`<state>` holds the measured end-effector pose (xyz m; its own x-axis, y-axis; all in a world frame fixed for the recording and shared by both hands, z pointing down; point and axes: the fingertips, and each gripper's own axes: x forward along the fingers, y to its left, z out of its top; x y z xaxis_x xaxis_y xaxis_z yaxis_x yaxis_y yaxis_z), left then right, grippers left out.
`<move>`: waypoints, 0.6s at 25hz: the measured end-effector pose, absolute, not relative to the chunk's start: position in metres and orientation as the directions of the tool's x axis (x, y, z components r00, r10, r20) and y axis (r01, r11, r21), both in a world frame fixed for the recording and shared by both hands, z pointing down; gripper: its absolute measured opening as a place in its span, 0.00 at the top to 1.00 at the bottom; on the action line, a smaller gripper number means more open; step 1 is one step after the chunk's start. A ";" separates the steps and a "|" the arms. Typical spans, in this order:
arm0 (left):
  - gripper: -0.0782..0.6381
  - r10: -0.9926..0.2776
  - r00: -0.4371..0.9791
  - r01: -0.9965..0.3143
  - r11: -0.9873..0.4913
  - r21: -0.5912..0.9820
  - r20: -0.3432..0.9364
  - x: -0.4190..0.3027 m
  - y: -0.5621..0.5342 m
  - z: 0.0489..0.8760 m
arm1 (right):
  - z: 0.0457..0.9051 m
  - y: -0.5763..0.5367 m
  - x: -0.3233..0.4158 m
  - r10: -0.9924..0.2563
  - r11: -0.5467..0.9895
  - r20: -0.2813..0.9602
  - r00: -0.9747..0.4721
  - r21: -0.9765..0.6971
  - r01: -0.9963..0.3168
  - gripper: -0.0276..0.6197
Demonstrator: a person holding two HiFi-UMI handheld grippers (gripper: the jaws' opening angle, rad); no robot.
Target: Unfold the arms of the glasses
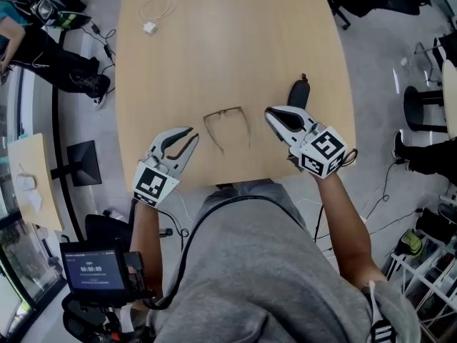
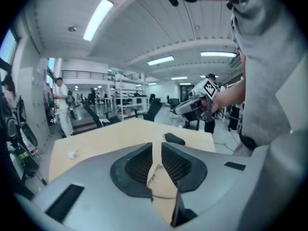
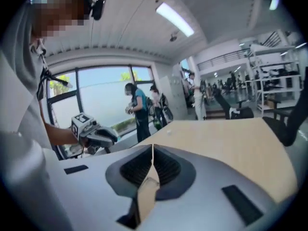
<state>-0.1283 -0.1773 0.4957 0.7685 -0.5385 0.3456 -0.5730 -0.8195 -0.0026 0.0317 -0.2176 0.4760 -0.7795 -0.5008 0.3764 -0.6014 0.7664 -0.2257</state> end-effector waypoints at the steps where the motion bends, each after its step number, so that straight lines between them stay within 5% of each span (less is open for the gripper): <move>1: 0.81 -0.592 0.758 -0.616 -0.788 -0.001 0.274 -0.135 -0.176 0.472 | 0.452 -0.216 0.036 -0.555 0.748 0.324 -0.766 -0.210 -0.630 0.94; 8: 0.88 -0.814 0.571 -0.820 -0.571 -0.037 -0.110 -0.193 -0.124 0.339 | 0.337 -0.151 0.025 -0.680 0.728 0.119 -0.724 -0.017 -0.686 0.95; 15: 0.88 -0.796 0.558 -0.829 -0.545 -0.124 -0.234 -0.170 -0.020 0.270 | 0.266 -0.045 0.050 -0.711 0.703 0.035 -0.702 0.079 -0.707 0.95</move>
